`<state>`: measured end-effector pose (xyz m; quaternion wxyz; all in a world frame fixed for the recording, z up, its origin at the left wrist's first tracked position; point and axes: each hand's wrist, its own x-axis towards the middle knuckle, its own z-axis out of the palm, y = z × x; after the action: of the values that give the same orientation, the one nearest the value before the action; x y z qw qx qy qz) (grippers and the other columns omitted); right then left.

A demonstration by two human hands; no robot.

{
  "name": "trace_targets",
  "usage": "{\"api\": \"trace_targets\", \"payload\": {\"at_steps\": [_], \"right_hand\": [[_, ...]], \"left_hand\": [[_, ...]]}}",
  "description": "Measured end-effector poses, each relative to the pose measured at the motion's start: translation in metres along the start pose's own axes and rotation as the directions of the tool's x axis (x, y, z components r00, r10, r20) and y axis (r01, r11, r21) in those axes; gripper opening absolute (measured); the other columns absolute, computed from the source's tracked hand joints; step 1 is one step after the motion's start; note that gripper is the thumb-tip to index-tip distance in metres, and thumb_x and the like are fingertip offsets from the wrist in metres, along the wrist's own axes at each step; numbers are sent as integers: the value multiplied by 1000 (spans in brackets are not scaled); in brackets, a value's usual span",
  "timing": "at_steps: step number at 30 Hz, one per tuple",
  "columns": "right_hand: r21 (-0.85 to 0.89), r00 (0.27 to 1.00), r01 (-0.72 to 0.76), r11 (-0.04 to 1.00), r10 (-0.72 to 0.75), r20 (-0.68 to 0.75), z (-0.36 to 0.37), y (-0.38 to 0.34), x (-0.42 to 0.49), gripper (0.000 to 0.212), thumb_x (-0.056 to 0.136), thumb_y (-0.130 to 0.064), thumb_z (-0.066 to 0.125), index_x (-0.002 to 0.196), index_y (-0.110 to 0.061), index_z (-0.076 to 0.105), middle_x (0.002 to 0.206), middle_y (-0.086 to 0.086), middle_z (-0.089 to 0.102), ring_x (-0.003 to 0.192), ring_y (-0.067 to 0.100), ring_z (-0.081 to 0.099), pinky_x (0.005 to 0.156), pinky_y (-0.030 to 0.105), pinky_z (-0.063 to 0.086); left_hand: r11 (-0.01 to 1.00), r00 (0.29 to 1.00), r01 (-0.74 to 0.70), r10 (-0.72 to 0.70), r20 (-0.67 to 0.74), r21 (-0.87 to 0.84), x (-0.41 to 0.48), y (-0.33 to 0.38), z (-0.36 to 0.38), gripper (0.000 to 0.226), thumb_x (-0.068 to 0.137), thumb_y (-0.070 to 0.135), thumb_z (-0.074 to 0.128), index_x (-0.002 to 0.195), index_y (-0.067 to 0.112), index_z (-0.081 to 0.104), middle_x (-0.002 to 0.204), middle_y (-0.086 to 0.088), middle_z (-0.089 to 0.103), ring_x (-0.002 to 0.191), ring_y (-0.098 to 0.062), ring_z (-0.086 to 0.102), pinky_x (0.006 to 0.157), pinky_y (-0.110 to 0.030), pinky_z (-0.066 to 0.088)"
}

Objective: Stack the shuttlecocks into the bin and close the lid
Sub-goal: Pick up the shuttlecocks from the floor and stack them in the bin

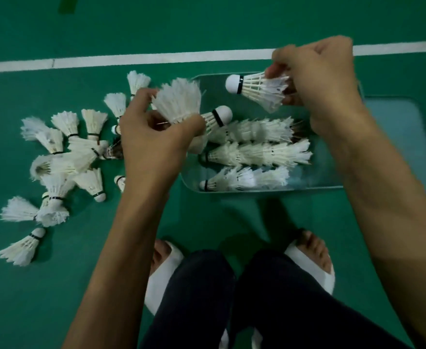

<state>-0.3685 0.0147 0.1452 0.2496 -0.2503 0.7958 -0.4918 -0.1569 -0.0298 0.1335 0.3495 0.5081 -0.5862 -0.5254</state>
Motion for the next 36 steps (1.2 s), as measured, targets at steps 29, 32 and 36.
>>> {"api": "trace_targets", "payload": {"at_steps": [29,32,36], "right_hand": [[-621,697,-459,635,691,192,-17,144,25,16,91,13,63,79,4,56,98,24,67,69,29,65,74,45,62],[-646,616,-479,593,752,234,-11,149,24,15,96,10,57,84,2,53,112,24,61,68,25,60,62,36,60],[-756,706,-333,564,680,197,-8,140,21,12,87,3,74,93,7,65,91,24,73,72,32,72,64,47,64]], "left_hand": [[926,934,163,-256,248,340,15,-57,105,54,64,11,94,109,11,64,83,-4,71,62,-7,71,66,-35,61],[926,927,166,-264,268,339,14,-57,108,60,65,11,95,117,12,64,87,-4,70,65,-11,68,62,-29,56],[922,920,180,-280,273,342,13,-58,110,62,63,9,95,117,12,65,89,-5,71,72,-17,73,72,-40,64]]}}
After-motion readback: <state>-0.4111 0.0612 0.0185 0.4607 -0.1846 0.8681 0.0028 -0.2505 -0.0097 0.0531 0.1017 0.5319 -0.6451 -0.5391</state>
